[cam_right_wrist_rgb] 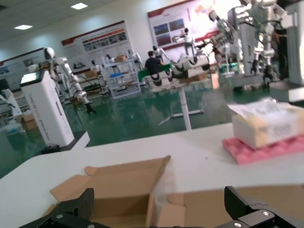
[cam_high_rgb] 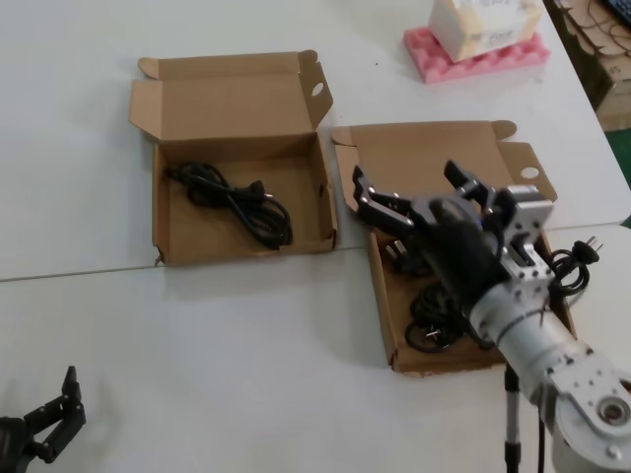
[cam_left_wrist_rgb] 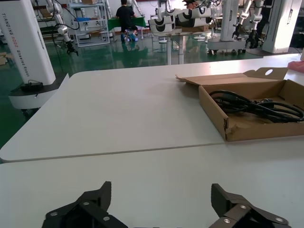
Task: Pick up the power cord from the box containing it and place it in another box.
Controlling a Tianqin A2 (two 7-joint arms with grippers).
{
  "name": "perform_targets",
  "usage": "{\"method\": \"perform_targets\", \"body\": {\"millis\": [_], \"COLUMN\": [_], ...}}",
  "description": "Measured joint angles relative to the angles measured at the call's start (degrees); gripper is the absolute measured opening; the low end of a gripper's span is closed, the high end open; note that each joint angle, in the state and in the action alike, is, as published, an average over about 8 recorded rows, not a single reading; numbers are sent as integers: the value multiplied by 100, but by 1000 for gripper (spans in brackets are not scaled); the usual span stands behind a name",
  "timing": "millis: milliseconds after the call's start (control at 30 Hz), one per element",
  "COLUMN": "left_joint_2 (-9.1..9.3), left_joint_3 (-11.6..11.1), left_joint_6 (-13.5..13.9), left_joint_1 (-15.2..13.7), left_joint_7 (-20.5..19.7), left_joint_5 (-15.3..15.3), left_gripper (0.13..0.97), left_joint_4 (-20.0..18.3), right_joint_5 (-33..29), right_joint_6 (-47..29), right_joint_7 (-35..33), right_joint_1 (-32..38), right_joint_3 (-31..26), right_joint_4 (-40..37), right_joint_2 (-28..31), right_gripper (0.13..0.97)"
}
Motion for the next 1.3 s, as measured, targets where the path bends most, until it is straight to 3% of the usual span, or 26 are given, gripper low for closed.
{"method": "perform_targets", "body": {"millis": [400, 700, 1300], "left_joint_2": [0, 0, 0], "left_joint_3": [0, 0, -1], "left_joint_6": [0, 0, 0], "left_joint_1": [0, 0, 0], "left_joint_7": [0, 2, 2], "left_joint_5": [-1, -1, -2], "left_gripper": [854, 943, 966], "left_joint_4": [0, 0, 0], "right_joint_5": [212, 372, 630], "right_joint_6": [-90, -158, -268], "right_joint_7": [0, 0, 0], "right_joint_1": [-948, -1661, -2816], "right_joint_3": [587, 1029, 1744], "right_joint_4": [434, 760, 1288], "right_joint_2": [-25, -43, -73], "right_gripper": [966, 966, 966]}}
